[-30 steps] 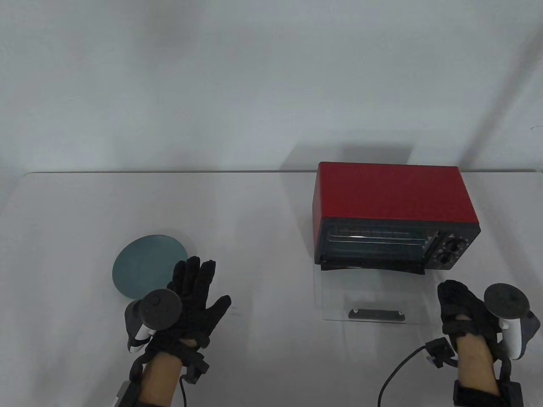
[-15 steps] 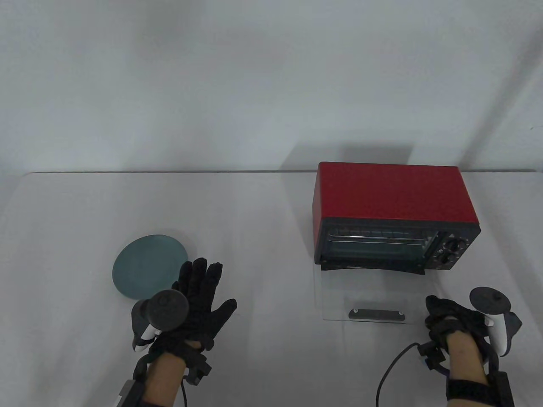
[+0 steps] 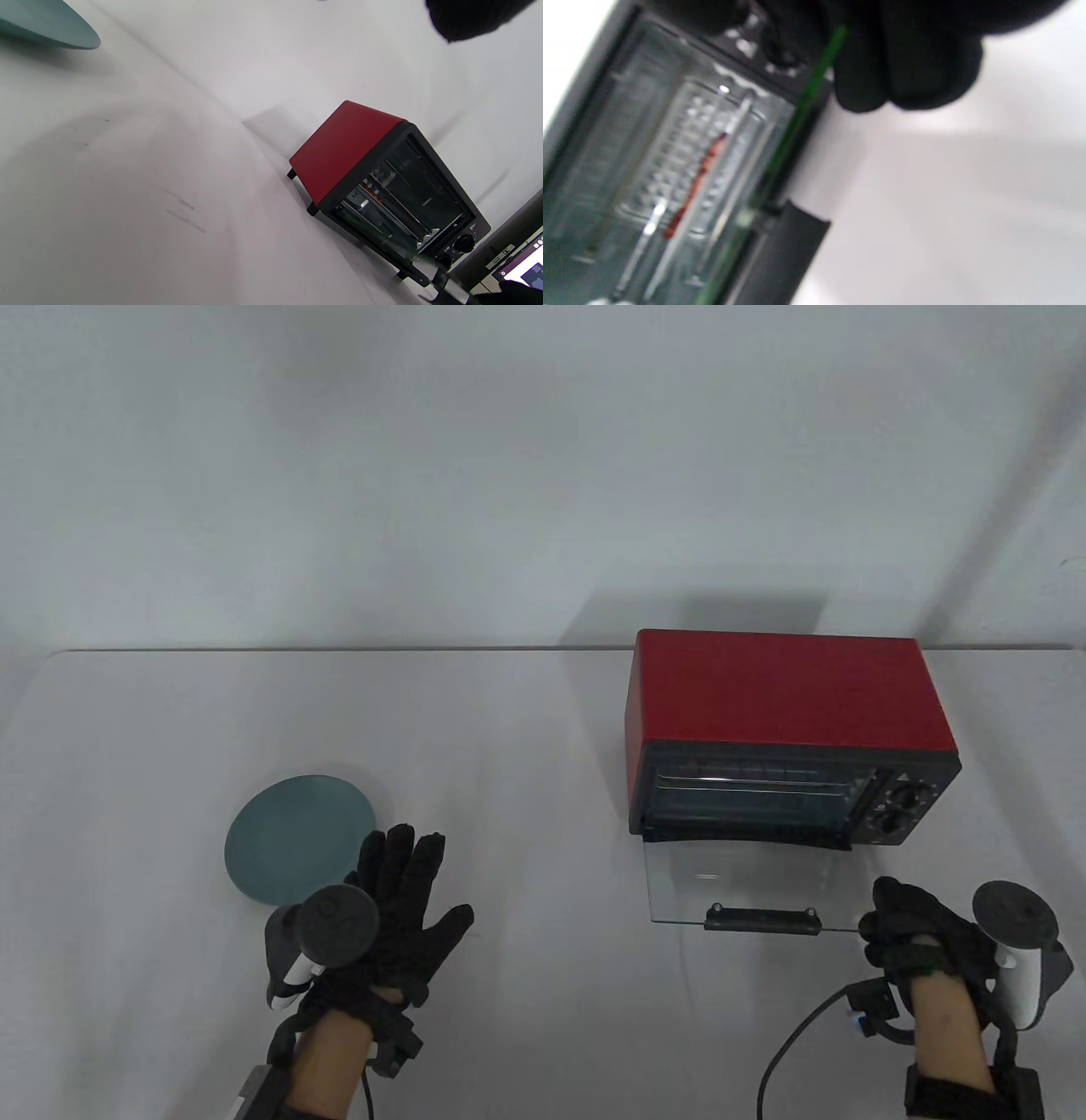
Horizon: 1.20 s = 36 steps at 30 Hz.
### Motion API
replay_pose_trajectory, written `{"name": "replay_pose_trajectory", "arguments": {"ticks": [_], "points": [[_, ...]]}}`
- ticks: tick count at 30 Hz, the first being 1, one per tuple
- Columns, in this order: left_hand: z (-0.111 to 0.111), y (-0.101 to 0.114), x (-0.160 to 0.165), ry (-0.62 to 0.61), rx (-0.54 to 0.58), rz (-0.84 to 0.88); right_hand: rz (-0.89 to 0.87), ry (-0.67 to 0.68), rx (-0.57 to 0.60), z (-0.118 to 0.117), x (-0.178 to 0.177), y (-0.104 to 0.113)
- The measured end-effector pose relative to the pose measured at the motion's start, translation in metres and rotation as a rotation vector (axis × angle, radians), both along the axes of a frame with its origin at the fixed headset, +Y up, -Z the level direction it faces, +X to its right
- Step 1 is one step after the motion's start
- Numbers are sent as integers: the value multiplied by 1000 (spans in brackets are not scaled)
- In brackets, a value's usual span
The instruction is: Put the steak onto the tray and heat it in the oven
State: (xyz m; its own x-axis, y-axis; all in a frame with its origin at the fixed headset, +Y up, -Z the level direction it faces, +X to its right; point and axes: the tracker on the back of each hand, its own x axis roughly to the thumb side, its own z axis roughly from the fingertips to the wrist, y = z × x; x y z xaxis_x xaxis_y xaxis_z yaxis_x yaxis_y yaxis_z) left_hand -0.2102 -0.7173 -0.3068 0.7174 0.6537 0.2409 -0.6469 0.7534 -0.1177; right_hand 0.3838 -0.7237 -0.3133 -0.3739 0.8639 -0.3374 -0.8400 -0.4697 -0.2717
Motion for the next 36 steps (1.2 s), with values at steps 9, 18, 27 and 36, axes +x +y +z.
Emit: {"name": "replay_pose_trajectory", "arguments": {"ticks": [9,18,27,36], "points": [[-1,0,1,2,-10,-6,92,54,293,-16,1,16],[-1,-1,2,6,-25,-9,177,-41,421,-26,-4,27],[-2,-2,4,16,-40,-18,14,26,492,-33,-7,18],[-3,-3,4,15,-50,-12,-52,106,504,-40,-15,13]]}}
